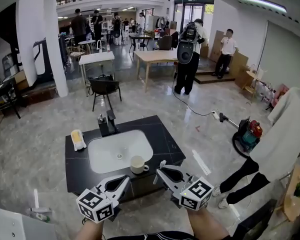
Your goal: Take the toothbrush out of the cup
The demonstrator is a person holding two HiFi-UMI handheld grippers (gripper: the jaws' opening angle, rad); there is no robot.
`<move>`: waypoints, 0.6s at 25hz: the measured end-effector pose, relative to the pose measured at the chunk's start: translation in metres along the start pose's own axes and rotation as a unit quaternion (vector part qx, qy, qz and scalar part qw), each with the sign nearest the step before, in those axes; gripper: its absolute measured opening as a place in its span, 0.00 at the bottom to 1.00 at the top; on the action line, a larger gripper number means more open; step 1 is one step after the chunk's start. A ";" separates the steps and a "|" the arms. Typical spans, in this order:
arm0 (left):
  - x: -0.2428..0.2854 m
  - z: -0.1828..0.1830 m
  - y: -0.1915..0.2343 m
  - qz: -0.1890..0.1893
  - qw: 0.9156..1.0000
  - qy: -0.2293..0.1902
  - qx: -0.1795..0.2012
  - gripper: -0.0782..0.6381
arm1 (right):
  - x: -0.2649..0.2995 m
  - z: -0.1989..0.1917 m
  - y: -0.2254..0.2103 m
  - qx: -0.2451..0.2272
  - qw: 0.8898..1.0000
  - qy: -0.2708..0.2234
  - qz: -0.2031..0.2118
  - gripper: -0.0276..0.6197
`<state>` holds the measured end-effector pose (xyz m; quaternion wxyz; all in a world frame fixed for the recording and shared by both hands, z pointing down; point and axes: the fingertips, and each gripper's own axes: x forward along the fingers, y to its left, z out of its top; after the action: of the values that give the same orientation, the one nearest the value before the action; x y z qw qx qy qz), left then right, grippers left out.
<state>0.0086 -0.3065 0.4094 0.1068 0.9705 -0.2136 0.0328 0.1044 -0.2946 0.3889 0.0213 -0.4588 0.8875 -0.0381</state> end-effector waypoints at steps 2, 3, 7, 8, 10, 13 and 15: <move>0.001 -0.002 -0.009 0.000 1.000 0.000 0.003 0.12 | -0.009 -0.004 0.004 0.004 1.000 -0.002 0.003 0.06; 0.001 -0.003 -0.015 0.001 1.000 -0.001 0.004 0.12 | -0.014 -0.005 0.005 0.005 1.000 -0.002 0.005 0.06; 0.002 -0.007 -0.046 0.013 1.000 0.000 0.011 0.12 | -0.044 -0.006 0.009 0.013 1.000 0.001 0.013 0.06; 0.001 -0.009 -0.055 0.016 1.000 -0.001 0.011 0.12 | -0.053 -0.008 0.011 0.016 1.000 0.004 0.016 0.06; 0.000 -0.015 -0.072 0.019 1.000 -0.001 0.008 0.12 | -0.069 -0.014 0.015 0.019 1.000 0.012 0.021 0.06; 0.000 -0.026 -0.092 0.025 1.000 0.002 0.004 0.12 | -0.087 -0.021 0.020 0.020 0.999 0.020 0.029 0.06; 0.000 -0.029 -0.104 0.028 1.000 0.003 0.005 0.12 | -0.097 -0.022 0.024 0.022 0.999 0.019 0.034 0.06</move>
<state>0.0520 -0.2084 0.4177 0.1020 0.9646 -0.2399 0.0401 0.1393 -0.2005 0.4089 0.0154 -0.4266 0.9019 -0.0657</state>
